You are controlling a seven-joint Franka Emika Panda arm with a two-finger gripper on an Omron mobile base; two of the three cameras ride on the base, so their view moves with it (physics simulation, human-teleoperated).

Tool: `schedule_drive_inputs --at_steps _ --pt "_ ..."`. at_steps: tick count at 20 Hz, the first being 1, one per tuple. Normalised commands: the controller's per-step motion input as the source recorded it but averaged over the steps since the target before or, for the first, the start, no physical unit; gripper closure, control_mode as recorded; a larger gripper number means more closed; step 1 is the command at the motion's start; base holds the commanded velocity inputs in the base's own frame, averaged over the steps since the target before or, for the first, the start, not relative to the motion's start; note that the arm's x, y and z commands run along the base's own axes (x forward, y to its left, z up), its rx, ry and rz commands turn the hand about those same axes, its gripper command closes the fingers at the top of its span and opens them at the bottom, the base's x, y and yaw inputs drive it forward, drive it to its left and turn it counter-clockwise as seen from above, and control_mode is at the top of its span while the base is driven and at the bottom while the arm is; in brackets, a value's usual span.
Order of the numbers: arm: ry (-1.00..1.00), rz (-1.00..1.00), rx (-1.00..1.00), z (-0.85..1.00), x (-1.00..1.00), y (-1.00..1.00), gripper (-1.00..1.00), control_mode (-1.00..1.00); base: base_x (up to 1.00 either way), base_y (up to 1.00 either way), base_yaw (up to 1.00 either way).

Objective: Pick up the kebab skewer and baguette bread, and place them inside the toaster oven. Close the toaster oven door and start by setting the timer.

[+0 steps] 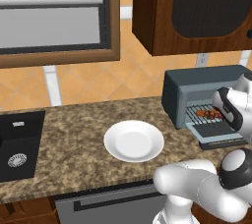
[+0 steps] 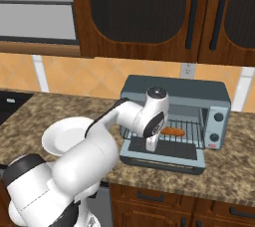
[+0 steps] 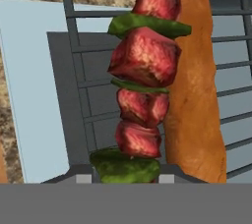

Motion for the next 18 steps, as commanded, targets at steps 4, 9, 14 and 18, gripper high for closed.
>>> schedule_drive_inputs --at_steps 4,9,14,18 --pt "0.00 0.00 0.00 -0.07 0.00 0.00 -1.00 -1.00 0.00 0.00 0.00" --pt "0.00 0.00 0.00 0.00 0.00 0.00 -1.00 -1.00 0.00 0.00 0.00" --pt "0.00 0.00 0.00 0.00 0.00 0.00 -1.00 -1.00 0.00 0.00 0.00" --pt "0.00 0.00 0.00 0.31 -0.04 -0.05 -1.00 -1.00 0.00 0.00 0.00"
